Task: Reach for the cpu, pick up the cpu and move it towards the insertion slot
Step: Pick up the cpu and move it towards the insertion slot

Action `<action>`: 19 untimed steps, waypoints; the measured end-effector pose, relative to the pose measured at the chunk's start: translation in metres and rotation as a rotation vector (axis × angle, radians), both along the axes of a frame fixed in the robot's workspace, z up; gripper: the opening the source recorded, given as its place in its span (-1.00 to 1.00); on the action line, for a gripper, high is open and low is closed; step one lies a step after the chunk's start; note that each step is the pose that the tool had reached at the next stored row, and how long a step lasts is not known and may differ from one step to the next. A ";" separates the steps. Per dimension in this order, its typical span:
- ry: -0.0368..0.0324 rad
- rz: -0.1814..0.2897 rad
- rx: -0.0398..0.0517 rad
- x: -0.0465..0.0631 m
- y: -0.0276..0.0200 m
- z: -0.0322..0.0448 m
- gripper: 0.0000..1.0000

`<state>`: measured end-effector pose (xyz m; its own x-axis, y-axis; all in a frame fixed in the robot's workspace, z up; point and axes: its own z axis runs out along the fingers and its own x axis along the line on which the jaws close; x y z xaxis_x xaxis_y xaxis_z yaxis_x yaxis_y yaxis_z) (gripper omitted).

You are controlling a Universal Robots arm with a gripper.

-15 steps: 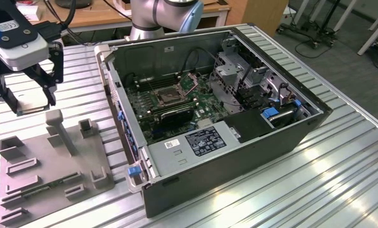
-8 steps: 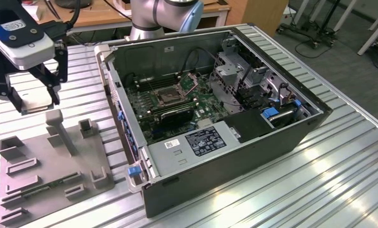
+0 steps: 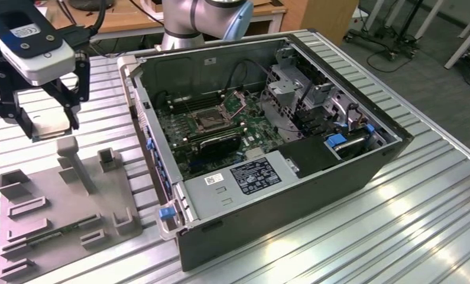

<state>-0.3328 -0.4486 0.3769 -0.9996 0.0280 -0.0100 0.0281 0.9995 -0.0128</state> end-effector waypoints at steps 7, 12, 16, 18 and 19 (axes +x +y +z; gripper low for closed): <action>0.0000 0.000 0.0000 0.005 0.0000 0.0000 0.09; 0.0000 0.000 0.0000 0.009 0.0000 0.0000 0.09; 0.0000 0.000 0.0000 0.012 0.0000 0.0000 0.09; 0.0000 0.000 0.0000 0.014 0.0000 0.0000 0.09; 0.0000 0.000 0.0001 0.014 0.0000 0.0000 0.09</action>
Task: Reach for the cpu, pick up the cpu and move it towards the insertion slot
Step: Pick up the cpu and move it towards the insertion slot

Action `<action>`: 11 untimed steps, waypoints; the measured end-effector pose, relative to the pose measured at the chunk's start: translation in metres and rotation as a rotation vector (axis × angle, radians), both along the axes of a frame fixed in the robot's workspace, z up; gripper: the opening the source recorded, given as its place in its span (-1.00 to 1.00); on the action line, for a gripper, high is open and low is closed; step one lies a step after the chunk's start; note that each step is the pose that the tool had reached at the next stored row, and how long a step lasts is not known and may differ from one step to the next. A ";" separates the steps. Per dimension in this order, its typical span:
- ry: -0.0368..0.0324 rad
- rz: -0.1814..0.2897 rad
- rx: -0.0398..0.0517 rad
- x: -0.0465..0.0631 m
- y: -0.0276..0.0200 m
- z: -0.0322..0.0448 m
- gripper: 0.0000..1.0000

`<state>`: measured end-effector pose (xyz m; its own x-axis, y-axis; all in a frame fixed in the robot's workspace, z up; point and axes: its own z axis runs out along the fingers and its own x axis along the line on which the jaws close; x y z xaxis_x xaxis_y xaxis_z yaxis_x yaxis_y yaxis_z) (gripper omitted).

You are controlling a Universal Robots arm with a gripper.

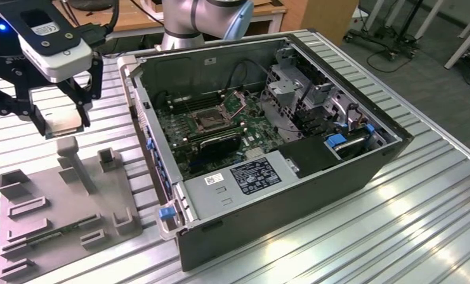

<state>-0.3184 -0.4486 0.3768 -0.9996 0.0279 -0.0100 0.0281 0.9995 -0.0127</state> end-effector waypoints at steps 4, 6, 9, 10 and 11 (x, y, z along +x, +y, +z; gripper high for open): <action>0.0001 0.000 -0.0001 0.004 0.0000 0.0000 0.09; 0.0000 0.000 0.0000 0.005 0.0000 0.0000 0.09; 0.0001 0.000 0.0000 0.008 0.0000 0.0000 0.09; 0.0000 0.000 0.0000 0.009 0.0000 0.0000 0.09; 0.0000 0.000 0.0000 0.010 0.0000 0.0000 0.09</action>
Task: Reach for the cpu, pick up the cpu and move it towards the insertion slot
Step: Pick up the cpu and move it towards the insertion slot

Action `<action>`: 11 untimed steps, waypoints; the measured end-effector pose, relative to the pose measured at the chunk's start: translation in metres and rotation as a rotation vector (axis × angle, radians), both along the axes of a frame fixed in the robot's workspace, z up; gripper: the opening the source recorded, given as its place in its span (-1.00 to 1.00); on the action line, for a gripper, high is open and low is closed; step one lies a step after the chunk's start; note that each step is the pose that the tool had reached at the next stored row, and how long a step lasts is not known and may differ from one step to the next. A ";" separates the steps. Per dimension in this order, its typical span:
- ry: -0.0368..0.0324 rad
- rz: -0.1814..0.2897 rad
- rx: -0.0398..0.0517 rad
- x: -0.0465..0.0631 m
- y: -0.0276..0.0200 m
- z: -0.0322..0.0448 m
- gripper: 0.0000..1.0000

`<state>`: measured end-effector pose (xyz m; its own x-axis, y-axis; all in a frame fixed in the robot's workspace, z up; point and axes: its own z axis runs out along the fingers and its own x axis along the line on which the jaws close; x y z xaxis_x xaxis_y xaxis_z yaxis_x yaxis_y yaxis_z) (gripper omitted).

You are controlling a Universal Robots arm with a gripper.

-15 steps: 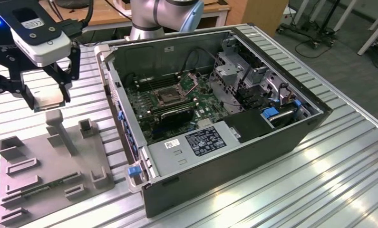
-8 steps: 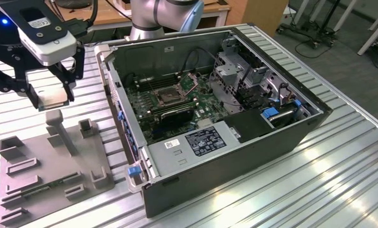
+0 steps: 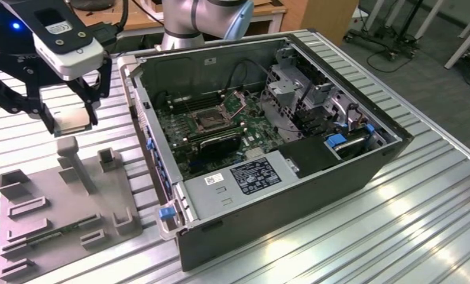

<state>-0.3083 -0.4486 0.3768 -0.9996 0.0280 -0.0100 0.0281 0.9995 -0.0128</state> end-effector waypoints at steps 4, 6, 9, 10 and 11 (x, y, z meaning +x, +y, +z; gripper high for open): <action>-0.0001 0.000 0.0001 0.003 0.0000 0.0000 0.09; 0.0000 0.000 0.0000 0.005 0.0000 0.0000 0.09; 0.0000 0.000 0.0000 0.008 0.0000 0.0000 0.09; 0.0000 0.000 0.0000 0.008 0.0000 0.0000 0.09; 0.0000 0.000 0.0000 0.009 0.0000 0.0000 0.09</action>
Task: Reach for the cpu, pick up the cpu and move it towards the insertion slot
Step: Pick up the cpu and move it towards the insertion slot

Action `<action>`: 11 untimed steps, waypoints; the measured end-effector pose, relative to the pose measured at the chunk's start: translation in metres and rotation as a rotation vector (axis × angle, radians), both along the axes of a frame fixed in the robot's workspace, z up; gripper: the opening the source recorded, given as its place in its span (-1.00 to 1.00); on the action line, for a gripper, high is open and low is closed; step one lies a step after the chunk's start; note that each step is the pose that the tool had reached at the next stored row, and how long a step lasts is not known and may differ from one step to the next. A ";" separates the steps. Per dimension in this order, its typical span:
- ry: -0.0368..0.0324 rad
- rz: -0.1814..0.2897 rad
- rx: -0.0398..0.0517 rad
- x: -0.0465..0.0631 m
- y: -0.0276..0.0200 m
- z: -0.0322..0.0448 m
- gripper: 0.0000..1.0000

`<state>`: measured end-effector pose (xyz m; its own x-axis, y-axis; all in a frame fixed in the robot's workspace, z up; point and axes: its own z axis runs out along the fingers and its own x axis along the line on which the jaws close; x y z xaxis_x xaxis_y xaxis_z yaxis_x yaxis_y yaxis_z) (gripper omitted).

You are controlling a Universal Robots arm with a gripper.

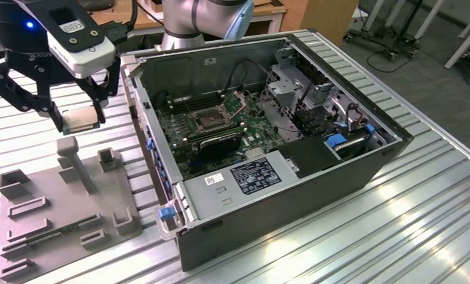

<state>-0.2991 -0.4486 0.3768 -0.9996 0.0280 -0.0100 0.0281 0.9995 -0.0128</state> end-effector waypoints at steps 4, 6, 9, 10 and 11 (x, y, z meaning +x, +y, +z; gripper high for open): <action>0.0000 0.000 0.0000 0.003 0.0000 0.0000 0.09; 0.0000 0.000 0.0000 0.005 0.0000 0.0000 0.09; 0.0001 0.000 0.0000 0.007 0.0000 0.0000 0.09; 0.0000 0.000 0.0000 0.008 0.0000 0.0000 0.09; 0.0000 0.000 0.0000 0.009 0.0000 0.0000 0.09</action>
